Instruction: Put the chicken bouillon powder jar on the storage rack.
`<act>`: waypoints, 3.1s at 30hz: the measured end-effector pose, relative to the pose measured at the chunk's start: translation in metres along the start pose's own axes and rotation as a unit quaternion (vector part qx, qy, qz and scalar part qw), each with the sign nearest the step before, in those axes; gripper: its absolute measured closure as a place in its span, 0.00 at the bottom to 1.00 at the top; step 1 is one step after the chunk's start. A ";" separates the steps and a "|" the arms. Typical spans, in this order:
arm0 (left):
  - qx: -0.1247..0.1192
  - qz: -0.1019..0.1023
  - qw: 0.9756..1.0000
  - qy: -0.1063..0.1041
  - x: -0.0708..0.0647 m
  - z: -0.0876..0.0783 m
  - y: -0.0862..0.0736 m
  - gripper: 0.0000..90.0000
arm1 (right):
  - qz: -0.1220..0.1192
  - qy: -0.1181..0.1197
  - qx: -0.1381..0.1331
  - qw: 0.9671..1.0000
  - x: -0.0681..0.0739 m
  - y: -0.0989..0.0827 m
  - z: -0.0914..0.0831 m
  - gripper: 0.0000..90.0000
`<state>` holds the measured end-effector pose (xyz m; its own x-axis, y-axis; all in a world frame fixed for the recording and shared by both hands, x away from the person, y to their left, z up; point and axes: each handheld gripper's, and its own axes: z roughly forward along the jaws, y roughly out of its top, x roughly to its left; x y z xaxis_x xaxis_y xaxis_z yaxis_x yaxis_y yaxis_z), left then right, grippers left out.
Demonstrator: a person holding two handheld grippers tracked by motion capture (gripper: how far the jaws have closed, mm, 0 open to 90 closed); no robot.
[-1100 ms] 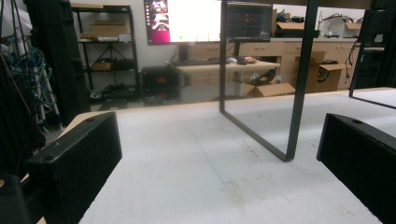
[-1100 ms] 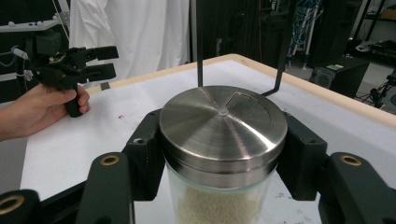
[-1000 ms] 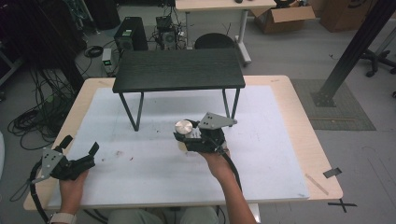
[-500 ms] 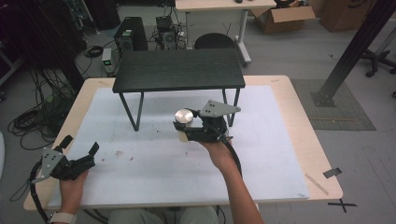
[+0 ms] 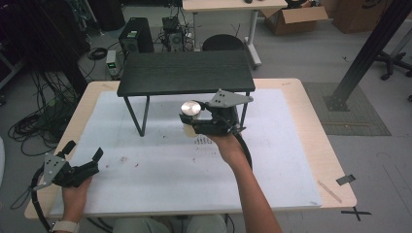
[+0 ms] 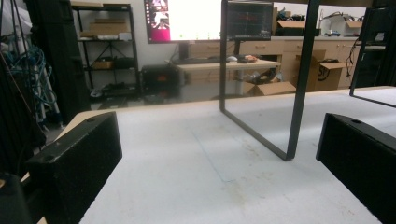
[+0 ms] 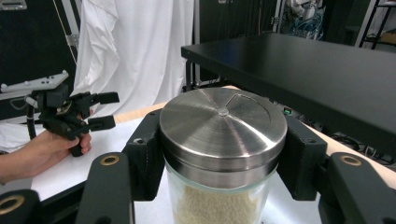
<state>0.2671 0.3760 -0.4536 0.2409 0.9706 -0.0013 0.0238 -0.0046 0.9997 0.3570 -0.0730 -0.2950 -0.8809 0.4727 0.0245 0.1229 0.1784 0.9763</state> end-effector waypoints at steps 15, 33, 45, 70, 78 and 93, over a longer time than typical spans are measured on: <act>0.001 0.000 1.000 0.000 0.000 0.000 0.000 0.01 | -0.003 0.004 -0.015 1.000 -0.010 0.032 -0.002 0.46; 0.001 -0.001 1.000 0.000 0.000 0.000 0.000 0.01 | -0.002 0.010 -0.021 1.000 -0.019 0.067 -0.001 0.46; 0.000 -0.002 1.000 0.000 0.000 0.000 0.000 0.01 | -0.004 0.014 -0.025 1.000 -0.024 0.090 0.006 0.46; 0.001 -0.002 1.000 0.000 0.000 0.000 0.000 0.01 | 0.013 -0.020 -0.037 0.999 -0.059 0.117 0.038 0.46; 0.001 -0.001 1.000 -0.001 0.000 0.000 0.000 0.01 | 0.015 -0.043 -0.040 0.998 -0.072 0.122 0.050 0.46; 0.000 -0.001 1.000 -0.001 0.000 0.000 0.000 0.01 | 0.020 -0.096 -0.037 0.994 -0.097 0.115 0.078 0.46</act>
<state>0.2673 0.3764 -0.4536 0.2424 0.9702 -0.0026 0.0236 -0.0032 0.9997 0.4919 -0.0313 -0.2014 -0.7716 0.6354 0.0290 0.1156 0.0952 0.9887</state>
